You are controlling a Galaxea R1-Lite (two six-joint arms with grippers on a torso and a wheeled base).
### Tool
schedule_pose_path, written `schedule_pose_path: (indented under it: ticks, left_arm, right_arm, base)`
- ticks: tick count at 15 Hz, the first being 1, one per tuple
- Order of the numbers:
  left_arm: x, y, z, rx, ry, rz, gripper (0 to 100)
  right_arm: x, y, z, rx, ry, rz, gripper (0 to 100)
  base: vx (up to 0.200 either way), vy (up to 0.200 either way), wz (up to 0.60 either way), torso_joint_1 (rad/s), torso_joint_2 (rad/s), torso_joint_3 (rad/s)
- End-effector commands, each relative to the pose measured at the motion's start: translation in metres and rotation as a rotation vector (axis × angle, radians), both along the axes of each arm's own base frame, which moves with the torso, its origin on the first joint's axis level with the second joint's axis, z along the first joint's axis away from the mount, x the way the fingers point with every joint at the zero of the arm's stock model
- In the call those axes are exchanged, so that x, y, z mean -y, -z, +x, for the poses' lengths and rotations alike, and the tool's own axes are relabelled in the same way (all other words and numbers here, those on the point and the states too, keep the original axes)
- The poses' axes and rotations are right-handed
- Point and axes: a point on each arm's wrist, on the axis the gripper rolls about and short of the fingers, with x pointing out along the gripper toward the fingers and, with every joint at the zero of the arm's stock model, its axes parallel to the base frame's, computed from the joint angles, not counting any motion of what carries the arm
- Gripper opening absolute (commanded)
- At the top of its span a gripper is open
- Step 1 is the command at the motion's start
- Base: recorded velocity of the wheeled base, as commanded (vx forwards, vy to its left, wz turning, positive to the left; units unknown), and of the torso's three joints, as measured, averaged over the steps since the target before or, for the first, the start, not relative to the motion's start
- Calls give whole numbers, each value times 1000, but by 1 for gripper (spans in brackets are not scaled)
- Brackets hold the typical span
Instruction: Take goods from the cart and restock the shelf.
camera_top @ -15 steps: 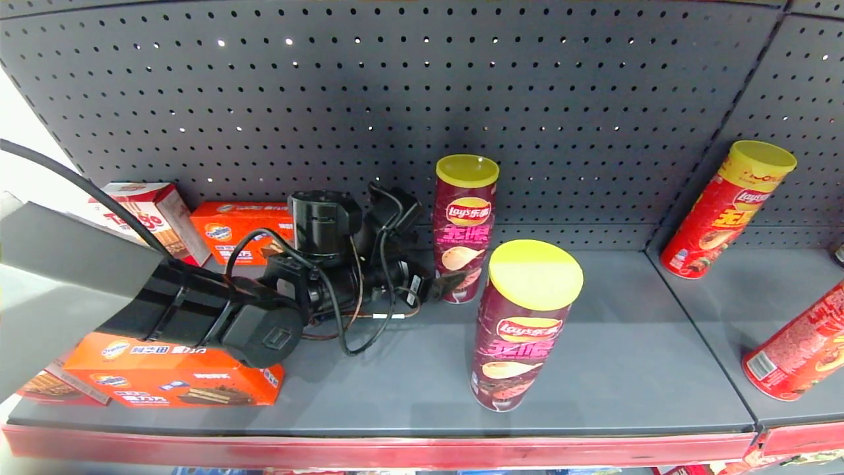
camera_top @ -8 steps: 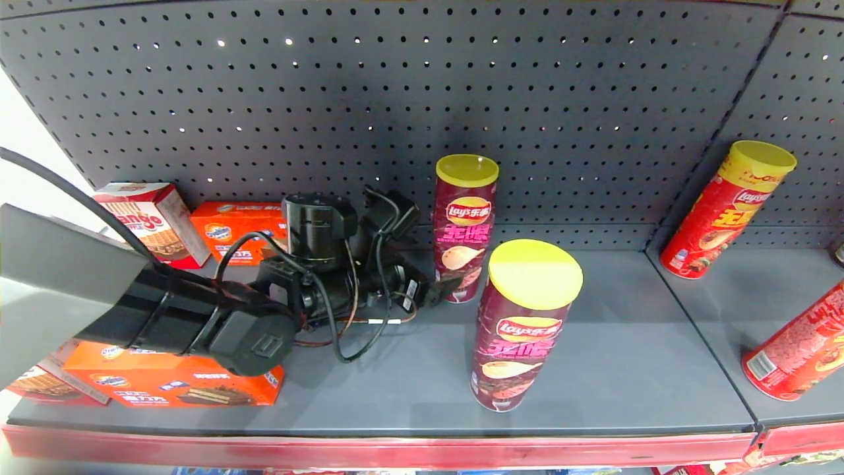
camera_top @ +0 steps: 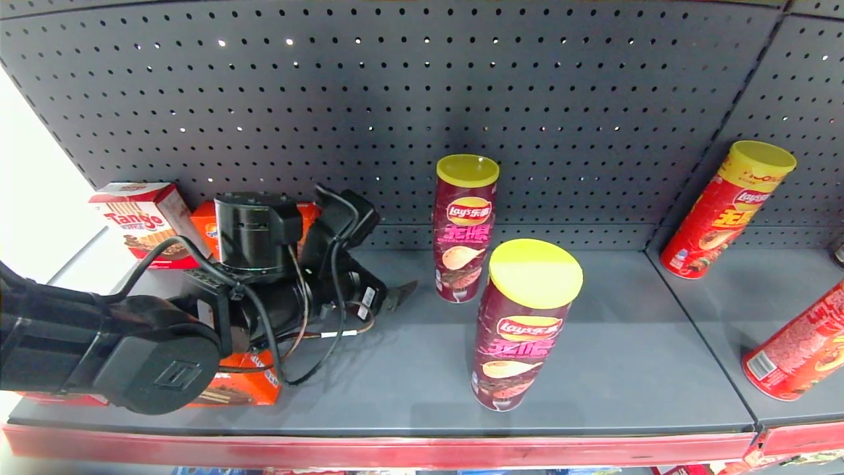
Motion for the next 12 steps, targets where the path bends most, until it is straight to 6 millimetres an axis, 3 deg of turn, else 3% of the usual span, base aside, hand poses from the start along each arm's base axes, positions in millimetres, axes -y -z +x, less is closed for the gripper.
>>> schedule_pose_path:
  ticks: [1,7,12]
  left_arm:
    - [-6,-9,-3,25,-28,6,100]
    - [14,2,37,51,-77,50,100]
    - [25,3,42,58,-59,40,100]
  right_arm:
    - [0,0,0,-1,-1,0,100]
    - [0,0,0,-1,-1,0,100]
    - [0,0,0,-1,-1,0,100]
  base:
    - [0,0,0,0,0,0]
    - [0,0,0,0,0,0]
    - [0,0,0,0,0,0]
